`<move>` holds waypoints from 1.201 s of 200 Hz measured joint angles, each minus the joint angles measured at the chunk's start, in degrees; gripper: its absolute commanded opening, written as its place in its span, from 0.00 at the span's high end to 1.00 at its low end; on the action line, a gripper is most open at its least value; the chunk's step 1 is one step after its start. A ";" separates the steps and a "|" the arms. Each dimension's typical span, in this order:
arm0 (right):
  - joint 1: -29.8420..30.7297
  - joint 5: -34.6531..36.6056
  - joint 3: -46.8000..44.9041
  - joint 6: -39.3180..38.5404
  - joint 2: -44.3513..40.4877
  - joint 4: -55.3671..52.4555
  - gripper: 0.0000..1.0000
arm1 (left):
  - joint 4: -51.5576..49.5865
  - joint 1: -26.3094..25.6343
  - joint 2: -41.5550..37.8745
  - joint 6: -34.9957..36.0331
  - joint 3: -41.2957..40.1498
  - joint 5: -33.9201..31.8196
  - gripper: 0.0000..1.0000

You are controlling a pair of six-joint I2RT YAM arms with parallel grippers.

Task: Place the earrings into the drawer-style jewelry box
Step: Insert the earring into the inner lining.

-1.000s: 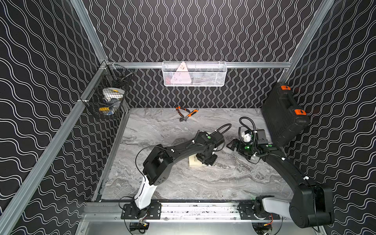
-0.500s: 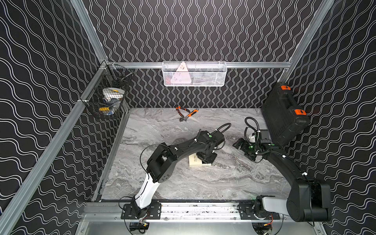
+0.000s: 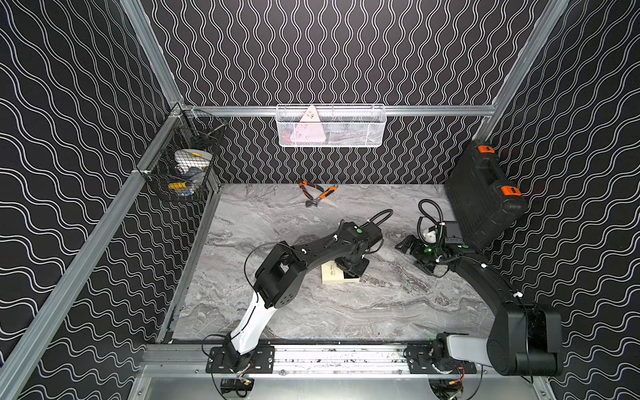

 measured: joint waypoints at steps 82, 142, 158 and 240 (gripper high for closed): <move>-0.04 -1.36 -0.39 0.00 0.02 0.13 0.00 | 0.04 -0.83 1.01 0.09 0.44 -2.97 1.00; -0.20 -2.51 -0.85 0.02 0.07 0.96 0.00 | 0.02 -1.79 1.86 0.13 0.50 -4.35 1.00; -0.24 -2.93 -1.03 0.13 0.17 1.38 0.00 | 0.02 -1.99 2.34 0.13 0.52 -4.63 1.00; -0.87 -5.29 -1.57 0.39 0.37 2.36 0.00 | 0.44 -3.72 3.91 0.13 0.66 -8.94 1.00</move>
